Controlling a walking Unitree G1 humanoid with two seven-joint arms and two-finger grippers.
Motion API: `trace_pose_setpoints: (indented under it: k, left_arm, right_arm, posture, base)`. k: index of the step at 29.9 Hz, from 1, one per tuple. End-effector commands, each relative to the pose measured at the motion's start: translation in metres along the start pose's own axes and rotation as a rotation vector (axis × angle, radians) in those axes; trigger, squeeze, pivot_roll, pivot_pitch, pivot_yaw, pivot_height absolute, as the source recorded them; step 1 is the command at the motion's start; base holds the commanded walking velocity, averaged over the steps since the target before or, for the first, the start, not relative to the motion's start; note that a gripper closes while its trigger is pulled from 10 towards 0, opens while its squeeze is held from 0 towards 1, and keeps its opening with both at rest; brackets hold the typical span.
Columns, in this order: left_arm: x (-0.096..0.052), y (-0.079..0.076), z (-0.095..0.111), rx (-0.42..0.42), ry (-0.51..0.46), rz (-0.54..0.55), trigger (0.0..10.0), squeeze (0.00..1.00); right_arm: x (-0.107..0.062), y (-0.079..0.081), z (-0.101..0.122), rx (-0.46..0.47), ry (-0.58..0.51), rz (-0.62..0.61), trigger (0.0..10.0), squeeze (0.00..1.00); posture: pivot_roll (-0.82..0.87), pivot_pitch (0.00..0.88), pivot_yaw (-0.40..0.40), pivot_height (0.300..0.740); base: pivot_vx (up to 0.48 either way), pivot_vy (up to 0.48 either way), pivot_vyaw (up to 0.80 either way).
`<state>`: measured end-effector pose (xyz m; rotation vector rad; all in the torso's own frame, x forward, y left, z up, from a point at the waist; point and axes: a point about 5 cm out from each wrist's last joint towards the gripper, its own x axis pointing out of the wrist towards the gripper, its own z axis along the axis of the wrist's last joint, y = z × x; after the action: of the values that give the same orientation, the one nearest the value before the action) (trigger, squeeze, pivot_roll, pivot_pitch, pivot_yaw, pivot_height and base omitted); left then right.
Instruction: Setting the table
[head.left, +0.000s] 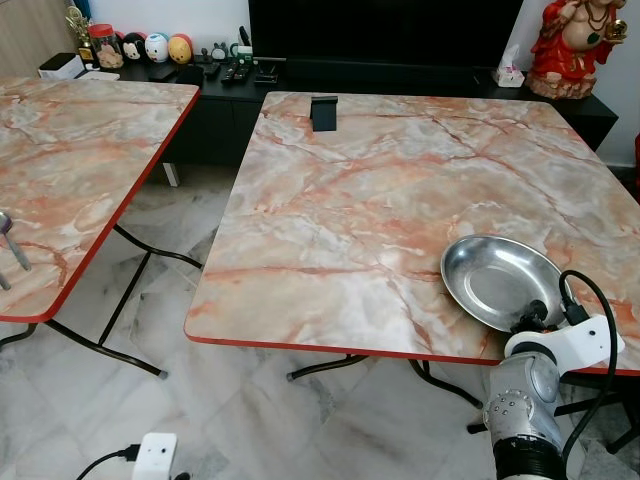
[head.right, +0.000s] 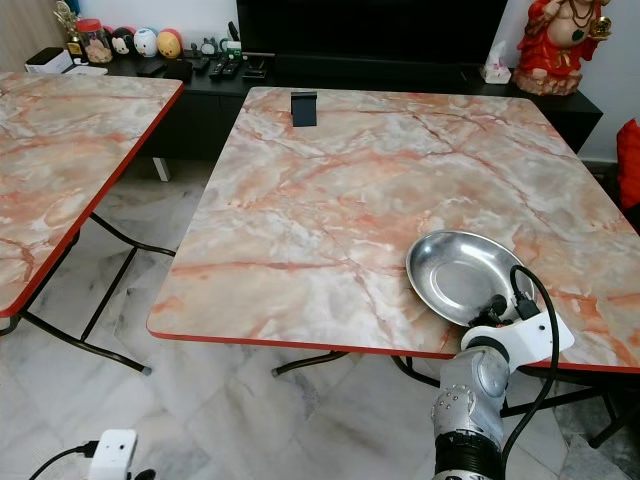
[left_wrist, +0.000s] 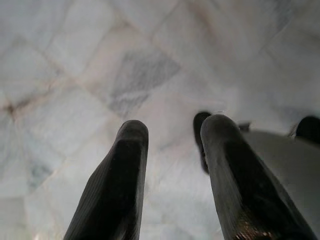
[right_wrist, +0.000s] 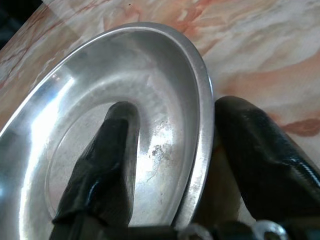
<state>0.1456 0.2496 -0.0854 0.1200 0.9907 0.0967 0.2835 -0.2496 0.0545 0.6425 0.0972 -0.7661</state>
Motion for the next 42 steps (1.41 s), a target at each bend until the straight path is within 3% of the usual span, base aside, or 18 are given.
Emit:
trace_pose_setpoints:
  k: [1, 5, 9, 12, 18, 28, 39, 42]
  left_arm:
    - [-0.002, 0.002, -0.007, -0.007, 0.021, -0.002, 10.0, 0.0]
    - [-0.002, 0.002, -0.007, -0.006, 0.021, -0.003, 10.0, 0.0]
    - [0.005, -0.017, 0.01, 0.01, 0.003, -0.021, 10.0, 0.0]
    - [0.006, -0.021, 0.013, 0.011, -0.004, -0.025, 10.0, 0.0]
    - [0.006, -0.022, 0.016, 0.012, -0.016, -0.029, 10.0, 0.0]
    - [0.007, -0.022, 0.019, 0.009, -0.025, -0.026, 10.0, 0.0]
    - [0.007, -0.027, 0.019, 0.009, -0.034, -0.031, 10.0, 0.0]
    - [0.008, -0.029, 0.023, 0.009, -0.046, -0.032, 10.0, 0.0]
  right_arm:
    - [0.002, 0.002, 0.001, 0.003, 0.002, -0.002, 10.0, 0.0]
    - [0.001, 0.002, 0.001, -0.002, -0.003, 0.001, 10.0, 0.0]
    - [0.001, 0.001, 0.005, -0.033, -0.047, -0.015, 10.0, 0.0]
    - [0.001, 0.001, 0.007, -0.041, -0.064, -0.016, 10.0, 0.0]
    - [0.0, 0.002, 0.01, -0.038, -0.085, -0.018, 10.0, 0.0]
    - [-0.005, -0.001, 0.014, -0.121, -0.165, -0.072, 10.0, 0.0]
    - [-0.009, 0.009, 0.02, -0.185, -0.23, -0.024, 10.0, 0.0]
    - [-0.012, 0.022, 0.02, -0.212, -0.248, 0.065, 10.0, 0.0]
  posture:
    - [-0.04, 0.0, -0.041, 0.74]
    - [-0.04, 0.0, -0.04, 0.74]
    - [-0.04, 0.0, -0.04, 0.74]
    - [-0.04, 0.0, -0.039, 0.74]
    - [-0.04, 0.0, -0.039, 0.74]
    - [-0.04, 0.0, -0.04, 0.74]
    - [-0.04, 0.0, -0.041, 0.74]
    - [-0.04, 0.0, -0.041, 0.74]
  base:
    - [0.0, 0.0, 0.0]
    - [0.0, 0.0, 0.0]
    - [0.0, 0.0, 0.0]
    - [0.0, 0.0, 0.0]
    - [0.0, 0.0, 0.0]
    - [0.0, 0.0, 0.0]
    - [0.0, 0.0, 0.0]
    - [0.0, 0.0, 0.0]
